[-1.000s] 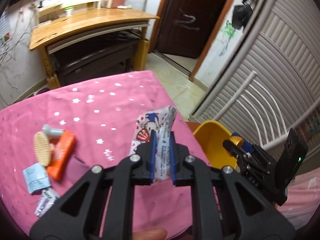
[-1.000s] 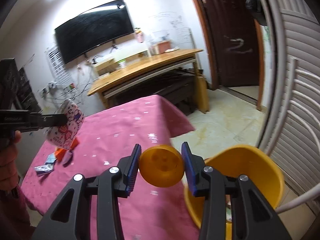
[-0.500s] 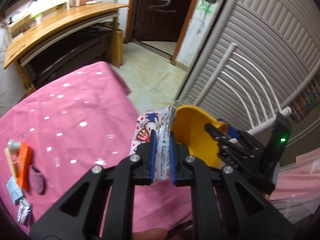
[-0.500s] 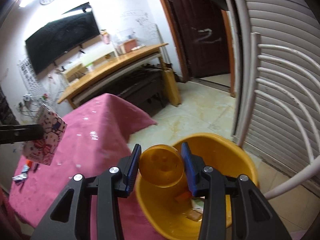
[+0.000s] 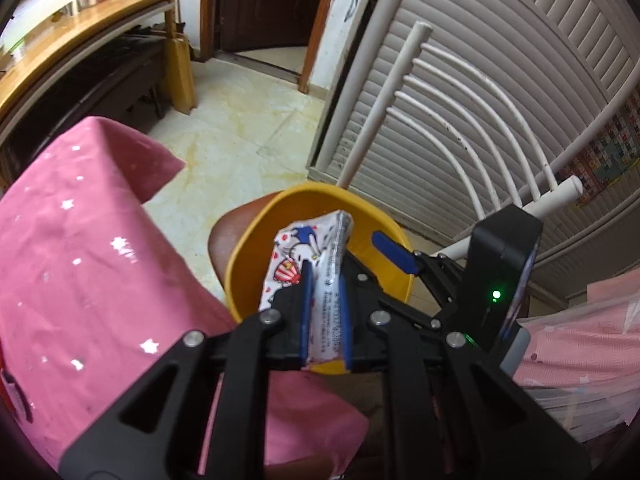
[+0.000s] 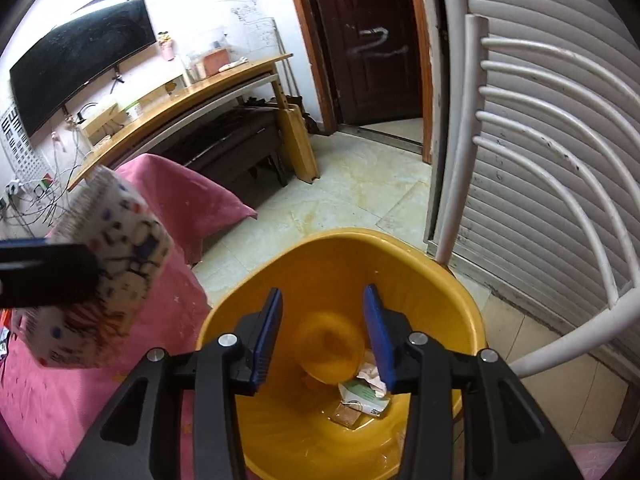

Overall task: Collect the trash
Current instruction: 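Carry the wrapper and lid to the yellow bin and open both tools over it, then move both open tools back over the trash on the table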

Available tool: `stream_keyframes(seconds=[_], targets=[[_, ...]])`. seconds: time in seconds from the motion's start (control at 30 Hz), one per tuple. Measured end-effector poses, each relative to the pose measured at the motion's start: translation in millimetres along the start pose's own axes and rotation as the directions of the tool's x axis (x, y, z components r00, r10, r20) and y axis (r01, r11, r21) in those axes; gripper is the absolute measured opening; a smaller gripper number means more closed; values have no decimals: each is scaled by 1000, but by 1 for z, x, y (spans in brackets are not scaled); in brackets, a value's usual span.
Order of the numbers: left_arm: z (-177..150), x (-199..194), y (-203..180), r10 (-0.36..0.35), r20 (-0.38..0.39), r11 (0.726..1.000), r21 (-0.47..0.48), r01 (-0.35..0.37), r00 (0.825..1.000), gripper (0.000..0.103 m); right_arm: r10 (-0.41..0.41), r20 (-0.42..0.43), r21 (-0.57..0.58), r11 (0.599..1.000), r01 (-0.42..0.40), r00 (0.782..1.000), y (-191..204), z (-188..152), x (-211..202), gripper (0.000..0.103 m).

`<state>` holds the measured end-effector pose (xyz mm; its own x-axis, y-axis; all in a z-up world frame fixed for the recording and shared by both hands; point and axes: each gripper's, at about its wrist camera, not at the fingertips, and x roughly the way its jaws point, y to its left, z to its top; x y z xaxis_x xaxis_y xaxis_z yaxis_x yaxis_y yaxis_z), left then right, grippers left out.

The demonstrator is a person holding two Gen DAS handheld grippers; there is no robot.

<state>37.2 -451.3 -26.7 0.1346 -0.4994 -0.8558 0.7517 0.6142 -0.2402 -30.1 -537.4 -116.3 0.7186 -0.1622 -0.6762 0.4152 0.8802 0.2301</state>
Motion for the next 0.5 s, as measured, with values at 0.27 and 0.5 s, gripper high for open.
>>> stream_keyframes(seconds=[0.27, 0.5], targets=[[4, 24, -2, 26, -38, 1000, -3, -26, 999, 47, -17, -15, 26, 1000, 17, 1000, -14, -2, 4, 43], [1, 20, 1, 65, -10, 998, 0, -65, 998, 51, -33, -14, 36, 999, 34, 999, -17, 0, 5, 43]])
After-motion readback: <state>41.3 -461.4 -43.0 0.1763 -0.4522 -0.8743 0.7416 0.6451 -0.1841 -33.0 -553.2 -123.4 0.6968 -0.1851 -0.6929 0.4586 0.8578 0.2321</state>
